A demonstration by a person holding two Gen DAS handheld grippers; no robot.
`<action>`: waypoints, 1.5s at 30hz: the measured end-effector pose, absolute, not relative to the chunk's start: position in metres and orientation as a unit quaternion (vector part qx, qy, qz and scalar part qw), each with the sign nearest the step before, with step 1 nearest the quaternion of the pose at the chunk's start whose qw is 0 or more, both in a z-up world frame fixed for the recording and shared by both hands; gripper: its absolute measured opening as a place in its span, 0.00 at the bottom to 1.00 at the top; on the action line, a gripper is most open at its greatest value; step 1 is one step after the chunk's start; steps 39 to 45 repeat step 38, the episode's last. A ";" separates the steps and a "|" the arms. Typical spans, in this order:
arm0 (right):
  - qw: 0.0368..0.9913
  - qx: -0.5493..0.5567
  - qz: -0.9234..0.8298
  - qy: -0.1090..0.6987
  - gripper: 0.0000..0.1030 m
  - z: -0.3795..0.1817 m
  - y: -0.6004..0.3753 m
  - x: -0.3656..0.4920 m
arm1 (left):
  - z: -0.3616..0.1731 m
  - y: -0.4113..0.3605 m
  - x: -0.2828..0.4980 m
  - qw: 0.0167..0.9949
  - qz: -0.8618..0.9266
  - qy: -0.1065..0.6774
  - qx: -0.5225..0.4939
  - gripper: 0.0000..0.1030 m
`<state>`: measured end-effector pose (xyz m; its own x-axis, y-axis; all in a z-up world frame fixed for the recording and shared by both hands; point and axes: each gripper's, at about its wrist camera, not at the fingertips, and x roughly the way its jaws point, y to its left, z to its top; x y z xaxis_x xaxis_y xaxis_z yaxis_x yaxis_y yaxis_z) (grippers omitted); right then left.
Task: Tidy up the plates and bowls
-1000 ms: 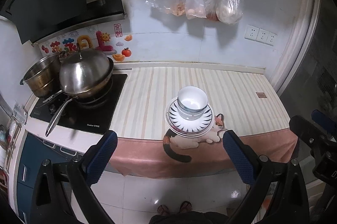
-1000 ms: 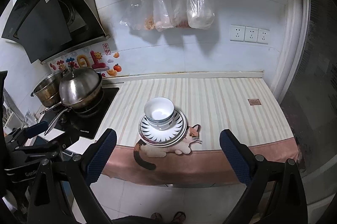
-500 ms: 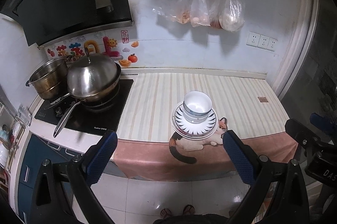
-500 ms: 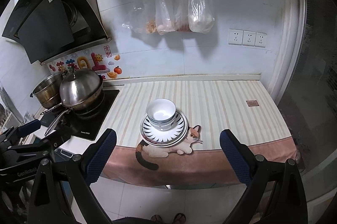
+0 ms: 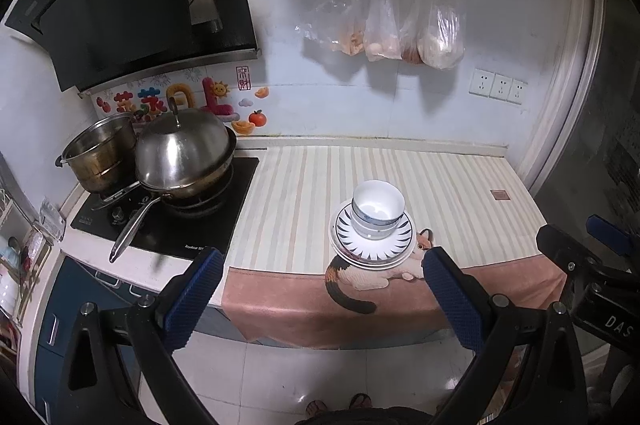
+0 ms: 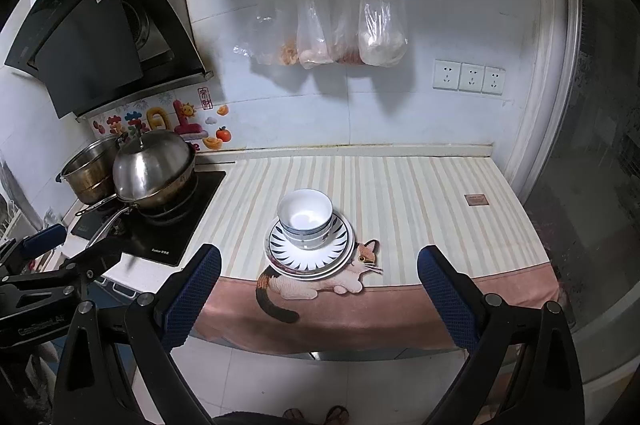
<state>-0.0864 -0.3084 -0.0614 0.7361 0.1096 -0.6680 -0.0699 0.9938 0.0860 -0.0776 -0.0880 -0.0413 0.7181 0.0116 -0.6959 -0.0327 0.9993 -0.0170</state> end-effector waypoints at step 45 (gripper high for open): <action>0.930 0.026 0.050 0.363 0.98 -0.062 -0.313 -0.080 | -0.040 -0.082 -0.080 0.929 0.015 0.371 -0.010 1.00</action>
